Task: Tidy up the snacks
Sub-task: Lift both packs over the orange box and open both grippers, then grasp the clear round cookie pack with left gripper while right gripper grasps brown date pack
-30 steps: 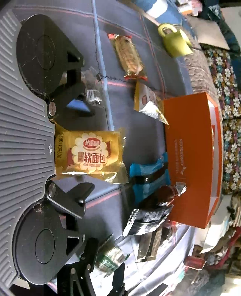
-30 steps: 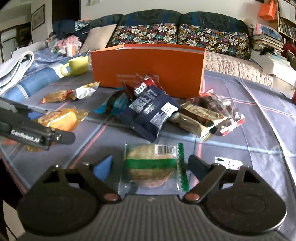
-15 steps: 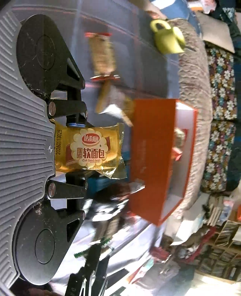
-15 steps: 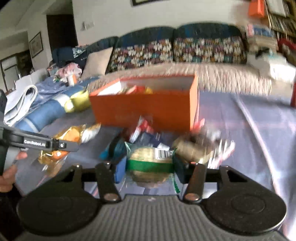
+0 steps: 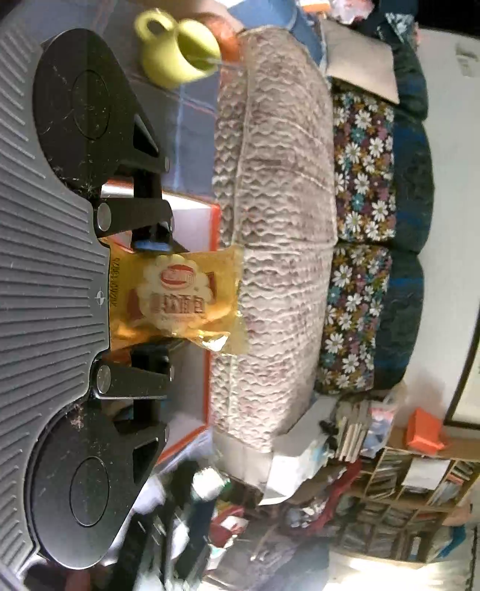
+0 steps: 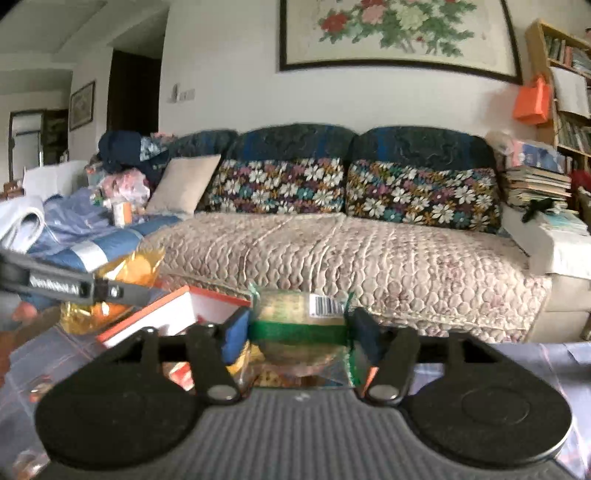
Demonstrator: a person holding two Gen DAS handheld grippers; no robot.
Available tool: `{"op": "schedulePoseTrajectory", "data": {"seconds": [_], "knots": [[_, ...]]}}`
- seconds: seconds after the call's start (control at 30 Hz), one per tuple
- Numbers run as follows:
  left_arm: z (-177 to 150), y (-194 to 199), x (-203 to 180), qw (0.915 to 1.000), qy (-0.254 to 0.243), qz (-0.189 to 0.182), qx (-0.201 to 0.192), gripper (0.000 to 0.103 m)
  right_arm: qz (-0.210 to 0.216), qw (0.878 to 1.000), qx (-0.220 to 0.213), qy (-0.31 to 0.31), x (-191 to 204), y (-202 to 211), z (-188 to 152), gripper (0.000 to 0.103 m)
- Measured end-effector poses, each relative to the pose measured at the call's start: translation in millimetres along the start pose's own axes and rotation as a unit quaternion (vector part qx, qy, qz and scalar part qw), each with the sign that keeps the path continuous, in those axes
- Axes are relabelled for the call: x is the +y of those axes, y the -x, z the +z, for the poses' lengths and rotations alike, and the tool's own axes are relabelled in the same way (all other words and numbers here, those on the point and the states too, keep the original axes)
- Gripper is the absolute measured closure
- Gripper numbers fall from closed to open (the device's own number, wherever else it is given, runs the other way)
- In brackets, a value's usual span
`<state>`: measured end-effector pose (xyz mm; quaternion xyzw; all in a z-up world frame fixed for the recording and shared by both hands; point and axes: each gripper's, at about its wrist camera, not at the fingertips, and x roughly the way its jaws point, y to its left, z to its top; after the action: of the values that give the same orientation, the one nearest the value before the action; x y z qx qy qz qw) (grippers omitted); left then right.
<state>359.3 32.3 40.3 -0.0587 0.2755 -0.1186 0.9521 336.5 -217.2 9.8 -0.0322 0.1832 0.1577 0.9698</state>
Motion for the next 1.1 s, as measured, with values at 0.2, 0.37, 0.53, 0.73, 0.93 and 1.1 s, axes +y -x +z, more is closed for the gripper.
{"op": "schedulePoseTrajectory", "data": {"seconds": [0.2,0.37,0.53,0.73,0.93,1.1], "knots": [[-13,-4,0,1.0,0.0,-0.006,0.001,0.046,0.006,1.0,-0.026,-0.017,3,37,-25,0.008],[-67,40,-2,0.9996,-0.017,0.017,0.016,0.04,-0.008,0.999,-0.001,-0.045,2,95,-75,0.003],[-135,88,-4,0.9968,-0.022,0.042,0.064,0.038,-0.034,0.993,0.046,-0.103,-4,137,-133,0.003],[-205,147,-5,0.9875,-0.044,0.116,0.097,0.037,-0.063,0.982,0.026,-0.175,-18,170,-170,0.003],[-224,154,14,0.9802,-0.052,0.159,0.106,0.035,-0.063,0.982,0.016,-0.179,-20,175,-173,0.003],[-222,126,18,0.9813,-0.039,0.149,0.116,0.045,-0.061,0.984,0.026,-0.165,-16,173,-175,0.003]]}}
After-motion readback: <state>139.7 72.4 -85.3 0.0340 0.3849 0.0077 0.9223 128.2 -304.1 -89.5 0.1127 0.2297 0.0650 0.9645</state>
